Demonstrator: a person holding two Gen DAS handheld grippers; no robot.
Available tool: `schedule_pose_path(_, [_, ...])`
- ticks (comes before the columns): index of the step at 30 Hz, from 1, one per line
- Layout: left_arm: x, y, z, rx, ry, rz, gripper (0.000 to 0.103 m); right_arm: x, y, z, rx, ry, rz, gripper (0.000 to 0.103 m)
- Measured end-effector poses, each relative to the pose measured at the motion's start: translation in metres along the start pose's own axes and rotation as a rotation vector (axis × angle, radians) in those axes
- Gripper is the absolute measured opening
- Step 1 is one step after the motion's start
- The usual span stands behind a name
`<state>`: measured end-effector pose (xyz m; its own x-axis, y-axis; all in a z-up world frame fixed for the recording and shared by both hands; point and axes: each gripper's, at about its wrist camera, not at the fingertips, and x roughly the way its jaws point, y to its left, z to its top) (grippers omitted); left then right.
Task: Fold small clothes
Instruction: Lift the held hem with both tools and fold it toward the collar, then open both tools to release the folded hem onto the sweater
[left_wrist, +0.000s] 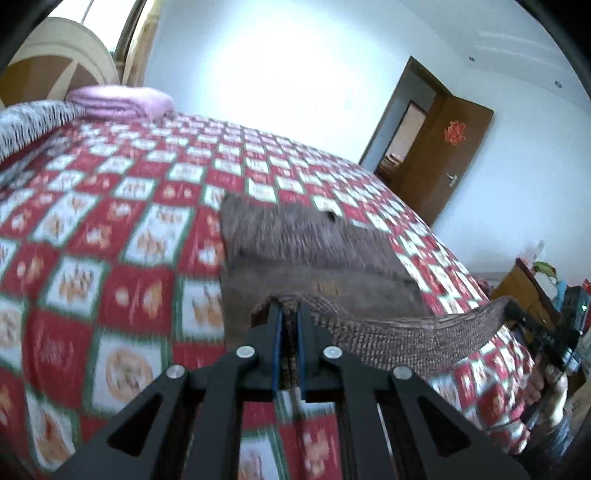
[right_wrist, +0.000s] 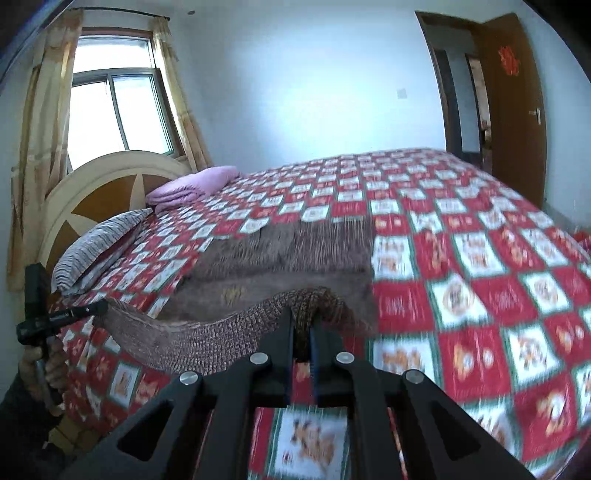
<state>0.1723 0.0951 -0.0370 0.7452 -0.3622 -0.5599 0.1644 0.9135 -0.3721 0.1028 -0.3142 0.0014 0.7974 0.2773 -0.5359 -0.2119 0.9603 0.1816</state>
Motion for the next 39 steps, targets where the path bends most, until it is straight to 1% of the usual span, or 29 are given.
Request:
schedule_pose_path(5, [0.017,0.004,0.041,-0.005,-0.05,0.021,0.007,0.024,0.001,0.039,-0.032,-0.024,-0.014,0.006])
schedule_pose_path(7, [0.026,0.004,0.054,-0.001,-0.059,0.028,0.007,0.036,-0.003,0.058,-0.035,-0.039,-0.022,0.006])
schedule_pose_path(11, [0.05,0.003,0.082,0.028,-0.071,0.06,0.007,0.063,-0.01,0.086,-0.037,-0.038,-0.034,0.006])
schedule_pose_path(16, [0.091,0.002,0.11,0.087,-0.067,0.127,0.007,0.115,-0.021,0.116,-0.042,0.0,-0.051,0.006])
schedule_pose_path(18, [0.115,0.004,0.116,0.121,-0.058,0.172,0.007,0.14,-0.026,0.122,-0.038,0.028,-0.059,0.006])
schedule_pose_path(21, [0.15,0.01,0.121,0.152,-0.025,0.217,0.007,0.181,-0.036,0.124,-0.026,0.079,-0.07,0.006])
schedule_pose_path(23, [0.181,0.018,0.122,0.155,0.018,0.232,0.007,0.212,-0.045,0.123,-0.015,0.116,-0.081,0.006])
schedule_pose_path(24, [0.192,0.02,0.121,0.165,0.035,0.253,0.007,0.223,-0.048,0.122,-0.013,0.131,-0.087,0.006])
schedule_pose_path(25, [0.208,0.024,0.119,0.169,0.056,0.281,0.007,0.241,-0.052,0.12,-0.008,0.153,-0.094,0.006])
schedule_pose_path(26, [0.224,0.028,0.116,0.179,0.078,0.304,0.01,0.255,-0.056,0.119,-0.002,0.175,-0.092,0.006])
schedule_pose_path(27, [0.236,0.03,0.113,0.192,0.098,0.341,0.013,0.278,-0.063,0.114,0.017,0.221,-0.075,0.006])
schedule_pose_path(28, [0.247,0.035,0.108,0.203,0.118,0.409,0.013,0.292,-0.067,0.111,0.026,0.25,-0.072,0.007])
schedule_pose_path(29, [0.251,0.039,0.105,0.199,0.135,0.437,0.013,0.306,-0.072,0.106,0.027,0.273,-0.099,0.007])
schedule_pose_path(30, [0.25,0.043,0.101,0.185,0.149,0.431,0.014,0.312,-0.074,0.102,0.013,0.283,-0.13,0.011])
schedule_pose_path(31, [0.246,0.045,0.097,0.177,0.157,0.424,0.019,0.315,-0.073,0.099,-0.012,0.29,-0.164,0.016])
schedule_pose_path(32, [0.24,0.045,0.093,0.184,0.157,0.417,0.03,0.314,-0.071,0.096,-0.035,0.293,-0.185,0.034])
schedule_pose_path(33, [0.23,0.043,0.086,0.208,0.151,0.414,0.037,0.312,-0.067,0.092,-0.061,0.299,-0.189,0.056])
schedule_pose_path(34, [0.226,0.041,0.081,0.23,0.146,0.421,0.055,0.308,-0.062,0.088,-0.087,0.3,-0.177,0.064])
schedule_pose_path(35, [0.22,0.035,0.075,0.27,0.134,0.434,0.068,0.305,-0.057,0.085,-0.115,0.299,-0.164,0.069])
schedule_pose_path(36, [0.217,0.03,0.068,0.314,0.125,0.443,0.072,0.303,-0.048,0.078,-0.176,0.312,-0.163,0.069])
schedule_pose_path(37, [0.219,0.022,0.061,0.385,0.129,0.462,0.078,0.306,-0.042,0.074,-0.223,0.329,-0.177,0.069])
schedule_pose_path(38, [0.225,0.017,0.055,0.444,0.146,0.489,0.079,0.311,-0.034,0.068,-0.283,0.359,-0.198,0.069])
schedule_pose_path(39, [0.232,0.014,0.053,0.482,0.159,0.51,0.079,0.318,-0.029,0.065,-0.315,0.386,-0.205,0.069])
